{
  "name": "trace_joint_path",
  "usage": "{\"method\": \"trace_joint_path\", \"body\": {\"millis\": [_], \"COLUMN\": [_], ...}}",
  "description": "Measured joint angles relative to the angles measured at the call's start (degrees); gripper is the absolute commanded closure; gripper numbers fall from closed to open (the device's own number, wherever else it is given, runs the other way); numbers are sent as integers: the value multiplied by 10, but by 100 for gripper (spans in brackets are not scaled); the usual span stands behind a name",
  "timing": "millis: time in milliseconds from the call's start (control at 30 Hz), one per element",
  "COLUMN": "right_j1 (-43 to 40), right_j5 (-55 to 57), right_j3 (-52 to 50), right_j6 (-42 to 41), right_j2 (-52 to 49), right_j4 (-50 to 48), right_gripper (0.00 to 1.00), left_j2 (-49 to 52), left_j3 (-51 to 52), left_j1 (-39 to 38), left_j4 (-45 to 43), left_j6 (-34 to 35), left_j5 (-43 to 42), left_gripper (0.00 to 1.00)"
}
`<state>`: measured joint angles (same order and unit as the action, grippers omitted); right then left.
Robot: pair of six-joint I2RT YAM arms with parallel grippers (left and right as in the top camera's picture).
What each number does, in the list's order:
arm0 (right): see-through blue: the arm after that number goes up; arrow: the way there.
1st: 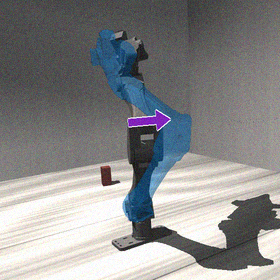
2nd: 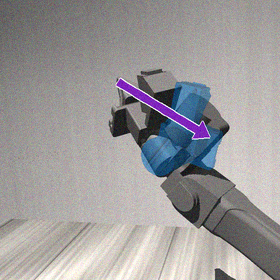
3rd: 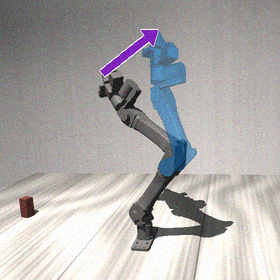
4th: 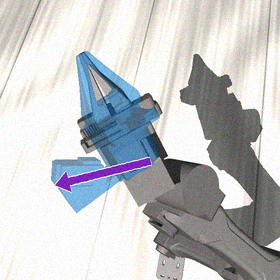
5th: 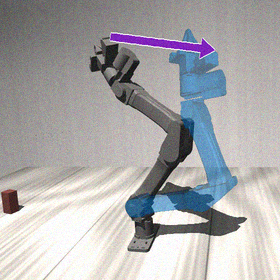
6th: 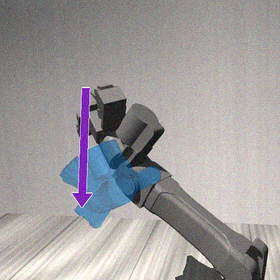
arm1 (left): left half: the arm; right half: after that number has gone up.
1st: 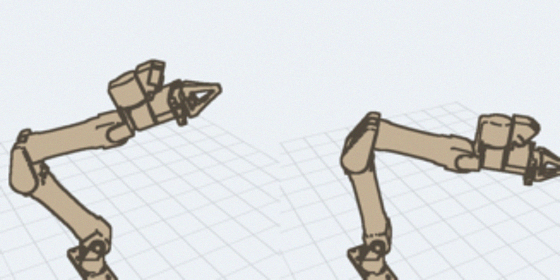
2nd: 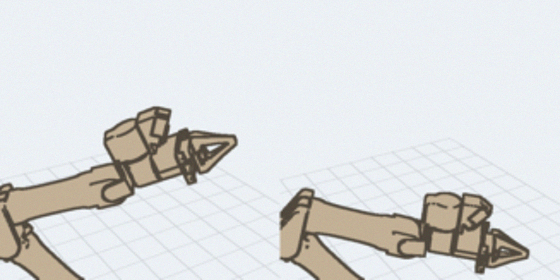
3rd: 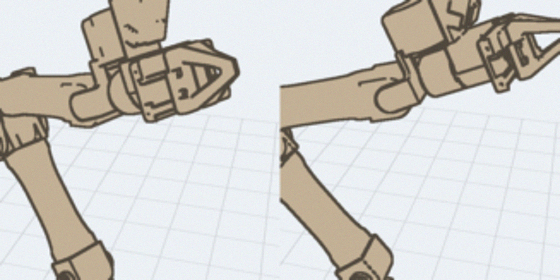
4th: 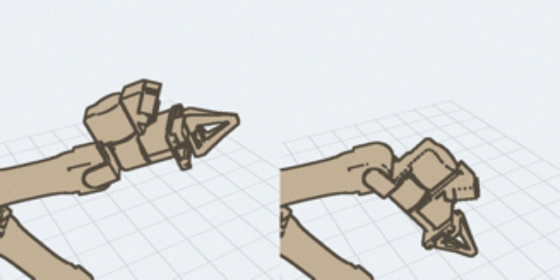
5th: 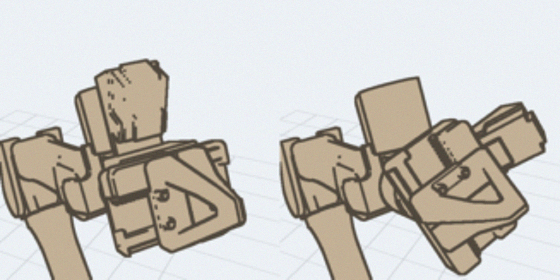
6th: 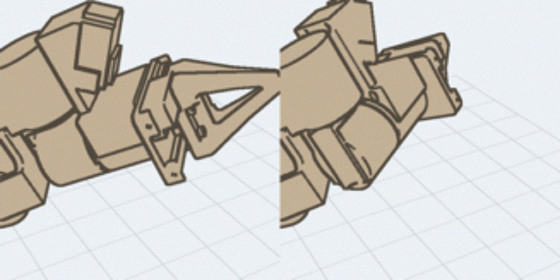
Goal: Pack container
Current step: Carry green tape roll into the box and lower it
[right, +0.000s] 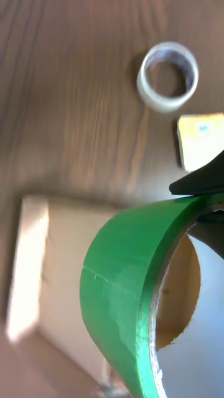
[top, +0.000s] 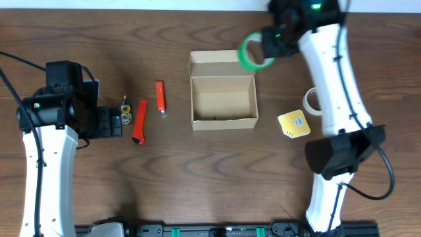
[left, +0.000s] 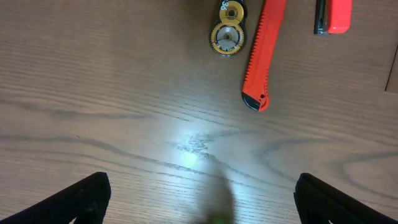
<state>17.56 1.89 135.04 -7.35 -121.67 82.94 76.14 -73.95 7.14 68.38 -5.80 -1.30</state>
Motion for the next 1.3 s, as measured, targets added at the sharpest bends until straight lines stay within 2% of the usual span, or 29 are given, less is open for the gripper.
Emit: {"method": "trace_joint_path", "body": {"millis": [300,467,733,1300], "right_j1": [127,162,162,137], "right_j5": [-4,2,11,26], "right_j3": [0,0,0,-27], "right_j6": [17,21,25,31], "right_j2": [-7,-39,-118,-124], "right_j4": [-27,-25,-4,-16], "right_gripper": [99,99,99,99], "left_j2": [0,0,0,0], "left_j3": [0,0,0,0], "left_j1": [0,0,0,0], "left_j4": [0,0,0,0], "left_j6": [0,0,0,0], "left_j5": [0,0,0,0], "left_gripper": [5,5,5,5]}}
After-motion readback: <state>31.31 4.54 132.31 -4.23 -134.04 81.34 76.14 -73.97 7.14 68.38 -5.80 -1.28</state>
